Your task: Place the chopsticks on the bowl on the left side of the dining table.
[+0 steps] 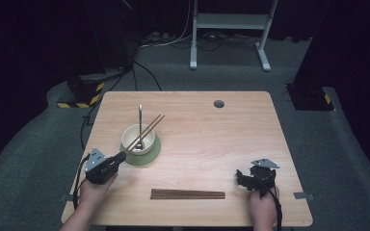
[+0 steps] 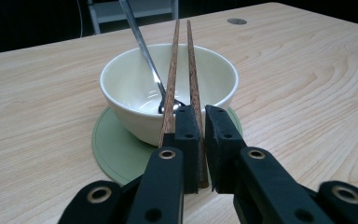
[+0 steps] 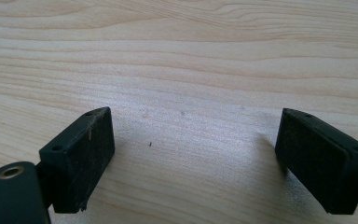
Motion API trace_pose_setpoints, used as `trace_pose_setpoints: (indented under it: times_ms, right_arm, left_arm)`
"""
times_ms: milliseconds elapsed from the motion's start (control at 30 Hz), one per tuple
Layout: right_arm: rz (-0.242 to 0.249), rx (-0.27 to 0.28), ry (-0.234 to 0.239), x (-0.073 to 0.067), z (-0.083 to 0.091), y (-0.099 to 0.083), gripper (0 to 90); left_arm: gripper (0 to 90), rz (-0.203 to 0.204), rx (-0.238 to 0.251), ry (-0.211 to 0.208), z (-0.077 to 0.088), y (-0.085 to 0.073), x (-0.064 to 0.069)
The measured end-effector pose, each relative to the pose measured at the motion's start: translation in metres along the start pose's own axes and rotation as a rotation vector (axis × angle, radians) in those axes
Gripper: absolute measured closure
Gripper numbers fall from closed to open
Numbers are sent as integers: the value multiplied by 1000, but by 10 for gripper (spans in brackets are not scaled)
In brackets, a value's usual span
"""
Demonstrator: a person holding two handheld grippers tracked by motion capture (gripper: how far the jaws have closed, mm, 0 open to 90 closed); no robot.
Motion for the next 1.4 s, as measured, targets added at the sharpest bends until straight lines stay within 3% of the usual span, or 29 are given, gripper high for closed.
trace_pose_setpoints:
  times_ms: [467,600,633,767,833,900,1067,1267,1400]
  right_arm:
    - [1,0,2,0,0,0,117]
    - [1,0,2,0,0,0,117]
    - [1,0,2,0,0,0,117]
    - [-4,-4,4,-1,0,0,117]
    - [-3,-3,3,-1,0,0,117]
    - [6,-3,1,0,0,0,117]
    - [2,-5,2,0,1,0,117]
    - [1,-5,2,-1,1,0,117]
    - [10,-5,4,0,1,0,117]
  left_arm:
    - [790,-6,8,-3,6,-1,0]
    - [722,-6,33,6,9,2,0]
    - [641,-9,38,17,10,3,0]
    - [491,-1,61,59,11,3,-5]
    - [471,15,46,60,11,0,-5]
    - [454,-16,-8,59,7,-4,-5]
    - [460,-11,-35,57,1,-8,-8]
    - [552,5,-34,51,-4,-10,-6]
    - [597,-13,-32,46,-6,-10,-5]
Point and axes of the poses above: each handheld gripper's, and its own axes: z roughly backward along the jaws, y roughly out of its top, x roughly to its right, the point moved 1 cm from there along -z, roughly forward along the jaws, and after that the axes turned 8 degrees about x, right-handed, at the moved point
